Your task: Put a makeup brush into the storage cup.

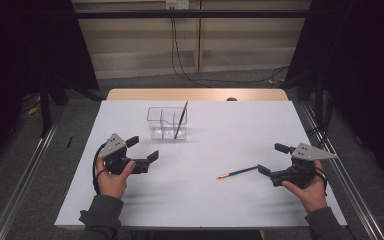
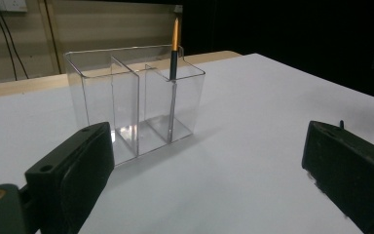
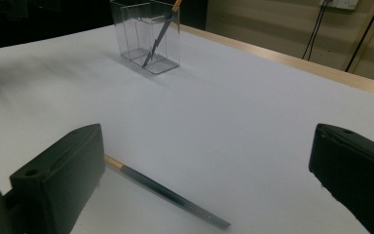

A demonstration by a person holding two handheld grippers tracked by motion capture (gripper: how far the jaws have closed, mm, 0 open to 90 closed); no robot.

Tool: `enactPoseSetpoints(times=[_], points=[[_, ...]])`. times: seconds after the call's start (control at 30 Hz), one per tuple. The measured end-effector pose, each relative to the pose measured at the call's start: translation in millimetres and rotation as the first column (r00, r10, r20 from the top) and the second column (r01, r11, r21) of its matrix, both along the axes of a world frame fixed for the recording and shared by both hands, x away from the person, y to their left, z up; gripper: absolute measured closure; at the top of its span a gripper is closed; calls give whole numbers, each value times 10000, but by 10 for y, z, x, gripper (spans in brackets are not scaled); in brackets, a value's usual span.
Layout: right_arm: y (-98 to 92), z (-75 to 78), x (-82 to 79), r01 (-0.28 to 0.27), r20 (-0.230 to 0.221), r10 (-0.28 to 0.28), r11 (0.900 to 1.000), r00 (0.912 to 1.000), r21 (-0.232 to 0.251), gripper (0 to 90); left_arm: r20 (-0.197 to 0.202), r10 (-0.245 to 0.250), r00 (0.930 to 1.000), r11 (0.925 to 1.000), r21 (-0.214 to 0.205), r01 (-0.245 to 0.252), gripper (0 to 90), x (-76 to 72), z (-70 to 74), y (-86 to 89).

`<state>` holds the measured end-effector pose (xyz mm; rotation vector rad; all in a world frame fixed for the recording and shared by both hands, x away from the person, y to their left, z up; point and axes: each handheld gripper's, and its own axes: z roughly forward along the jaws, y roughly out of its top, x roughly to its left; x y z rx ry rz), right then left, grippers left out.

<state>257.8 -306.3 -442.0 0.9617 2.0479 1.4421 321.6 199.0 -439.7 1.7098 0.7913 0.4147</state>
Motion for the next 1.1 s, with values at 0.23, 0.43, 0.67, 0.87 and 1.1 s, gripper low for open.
enactPoseSetpoints(times=[0.23, 0.43, 0.67, 0.87, 1.1], points=[[25, 16, 26, 56, 12, -56, 9999, 10000, 125, 0, -19, 61, 10000, 9999, -112, -61, 47, -4, -3, -20], [63, 14, 45, -75, 23, 75, 9999, 10000, 125, 0, -35, 60, 10000, 10000, 12, -60, 47, -13, -9, -2], [148, 14, 86, -328, -16, 328, 9995, 9995, -17, 0, 20, 5, 10000, 10000, 46, -5, 48, -19, -2, 37], [183, 15, 120, -490, -110, 489, 9988, 9987, -83, 0, -110, 181, 9998, 9998, 90, -180, 48, -38, -26, 62], [183, 9, 164, -561, -198, 557, 9983, 9982, -153, 0, -122, 40, 9999, 10000, -36, -41, 48, -32, -39, 76]])
